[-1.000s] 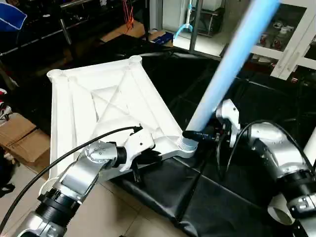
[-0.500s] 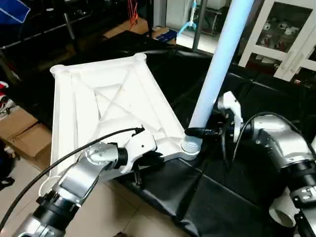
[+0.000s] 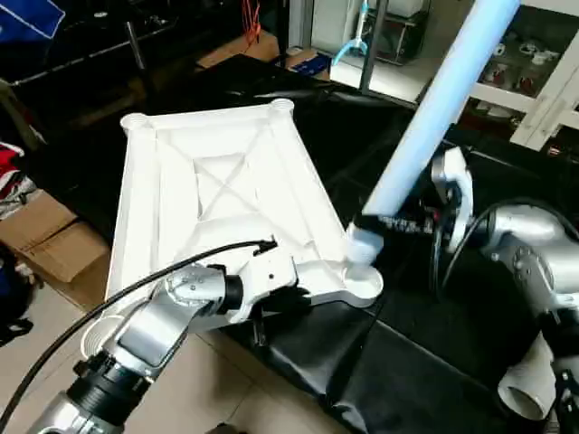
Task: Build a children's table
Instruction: Pick table leg
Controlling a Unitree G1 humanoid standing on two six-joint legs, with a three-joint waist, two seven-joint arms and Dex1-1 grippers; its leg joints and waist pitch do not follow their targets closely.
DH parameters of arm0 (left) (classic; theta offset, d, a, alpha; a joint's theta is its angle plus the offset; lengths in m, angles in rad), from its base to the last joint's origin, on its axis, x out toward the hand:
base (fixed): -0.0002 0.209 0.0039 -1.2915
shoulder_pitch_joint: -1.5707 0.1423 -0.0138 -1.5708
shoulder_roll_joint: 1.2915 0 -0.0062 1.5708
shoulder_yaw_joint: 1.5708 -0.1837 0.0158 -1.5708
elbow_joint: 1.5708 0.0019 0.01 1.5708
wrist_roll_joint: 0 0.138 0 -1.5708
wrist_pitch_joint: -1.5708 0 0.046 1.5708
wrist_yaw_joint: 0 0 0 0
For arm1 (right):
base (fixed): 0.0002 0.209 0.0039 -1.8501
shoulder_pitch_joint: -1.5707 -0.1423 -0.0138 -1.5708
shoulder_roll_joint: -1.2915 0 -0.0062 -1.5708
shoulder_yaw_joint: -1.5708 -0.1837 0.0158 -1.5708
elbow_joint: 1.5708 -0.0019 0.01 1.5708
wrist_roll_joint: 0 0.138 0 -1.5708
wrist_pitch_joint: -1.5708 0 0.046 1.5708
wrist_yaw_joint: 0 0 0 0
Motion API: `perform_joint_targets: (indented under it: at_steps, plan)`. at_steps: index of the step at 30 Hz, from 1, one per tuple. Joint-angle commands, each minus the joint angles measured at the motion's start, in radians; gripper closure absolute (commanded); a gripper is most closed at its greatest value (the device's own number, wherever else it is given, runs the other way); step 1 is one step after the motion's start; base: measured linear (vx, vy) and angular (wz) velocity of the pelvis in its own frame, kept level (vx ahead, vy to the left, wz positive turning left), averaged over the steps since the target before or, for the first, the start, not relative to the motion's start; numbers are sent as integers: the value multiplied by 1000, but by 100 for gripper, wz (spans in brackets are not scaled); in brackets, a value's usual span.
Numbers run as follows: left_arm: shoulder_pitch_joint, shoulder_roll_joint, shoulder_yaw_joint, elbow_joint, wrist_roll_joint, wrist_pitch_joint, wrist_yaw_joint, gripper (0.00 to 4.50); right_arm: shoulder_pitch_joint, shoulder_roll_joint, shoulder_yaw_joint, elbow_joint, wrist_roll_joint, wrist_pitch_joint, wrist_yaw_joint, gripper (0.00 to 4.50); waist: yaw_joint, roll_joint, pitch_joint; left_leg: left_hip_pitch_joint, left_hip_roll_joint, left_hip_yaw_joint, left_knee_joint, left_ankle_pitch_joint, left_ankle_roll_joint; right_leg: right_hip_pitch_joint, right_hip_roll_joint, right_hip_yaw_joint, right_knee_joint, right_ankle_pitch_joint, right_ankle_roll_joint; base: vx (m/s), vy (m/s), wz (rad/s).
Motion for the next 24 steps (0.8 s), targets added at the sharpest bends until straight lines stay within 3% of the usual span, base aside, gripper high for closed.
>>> perform_joint_targets:
  at_steps: [1,2,4,8,17,24]
  plan:
    - [-33,-3,-2,-26,2,-45,-20,450,10,-30,16,-45,-20,18,19,266,-3,-1,-73,13,66,-32,-65,-38,106,59,-86,56,-53,-11,-272,0,0,0]
    - [-38,-2,-8,-23,7,-52,-27,450,26,-45,26,-60,-26,24,25,266,0,9,-72,12,66,-33,-64,-44,106,58,-87,55,-54,-19,-274,0,0,0]
    - [-42,-1,-10,-21,9,-56,-29,450,32,-46,27,-64,-29,21,21,266,-1,5,-71,12,66,-33,-64,-53,106,60,-88,56,-55,-26,-272,0,0,0]
    - [-58,-3,-14,-12,14,-72,-39,450,54,-31,17,-79,-49,0,-18,266,1,15,-69,14,67,-34,-66,-70,92,57,-87,56,-60,-59,-267,0,0,0]
    - [-91,-4,-14,9,2,-129,-80,450,77,-30,12,-115,-47,15,-36,266,1,19,-64,14,67,-34,-67,-70,96,56,-86,57,-56,-30,-270,0,0,0]
    - [-113,-6,-16,30,-15,-143,-122,450,50,-40,76,-97,-91,24,0,266,3,24,-60,15,67,-33,-66,-69,102,53,-86,56,-59,-50,-267,0,0,0]
